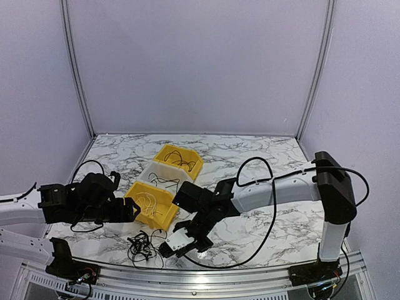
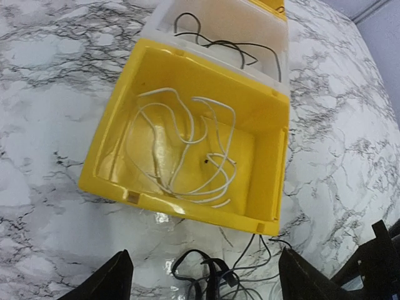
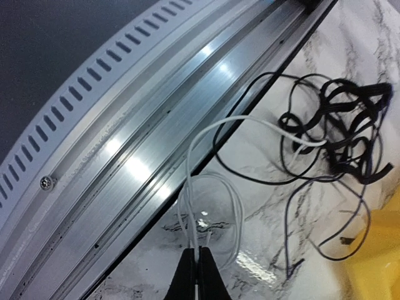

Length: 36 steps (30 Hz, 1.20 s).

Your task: Untangle the cables

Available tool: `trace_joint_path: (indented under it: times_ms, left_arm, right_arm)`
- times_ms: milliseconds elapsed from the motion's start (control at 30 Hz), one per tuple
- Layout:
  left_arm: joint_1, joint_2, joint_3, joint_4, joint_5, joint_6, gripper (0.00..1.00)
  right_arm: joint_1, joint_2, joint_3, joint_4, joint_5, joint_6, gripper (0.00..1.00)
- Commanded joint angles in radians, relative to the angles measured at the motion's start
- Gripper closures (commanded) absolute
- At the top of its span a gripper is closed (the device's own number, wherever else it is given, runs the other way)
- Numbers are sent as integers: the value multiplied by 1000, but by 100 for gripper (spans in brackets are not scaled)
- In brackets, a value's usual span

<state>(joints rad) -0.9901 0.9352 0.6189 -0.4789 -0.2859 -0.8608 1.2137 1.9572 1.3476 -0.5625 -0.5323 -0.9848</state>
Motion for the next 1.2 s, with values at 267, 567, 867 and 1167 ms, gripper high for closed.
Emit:
trace_joint_path:
  times_ms: [267, 567, 867, 1167]
  left_arm:
    - [2, -343, -146, 329, 253, 199, 16]
    - [2, -371, 11, 198, 24, 400, 22]
    - [2, -317, 109, 222, -26, 429, 22]
    - [2, -257, 110, 273, -43, 450, 19]
  right_arm:
    - [-84, -35, 442, -266, -116, 219, 100]
    - [-131, 56, 952, -466, -83, 255, 100]
    - [-140, -110, 914, -138, -14, 406, 100]
    - [-240, -121, 1049, 188, -2, 691, 100]
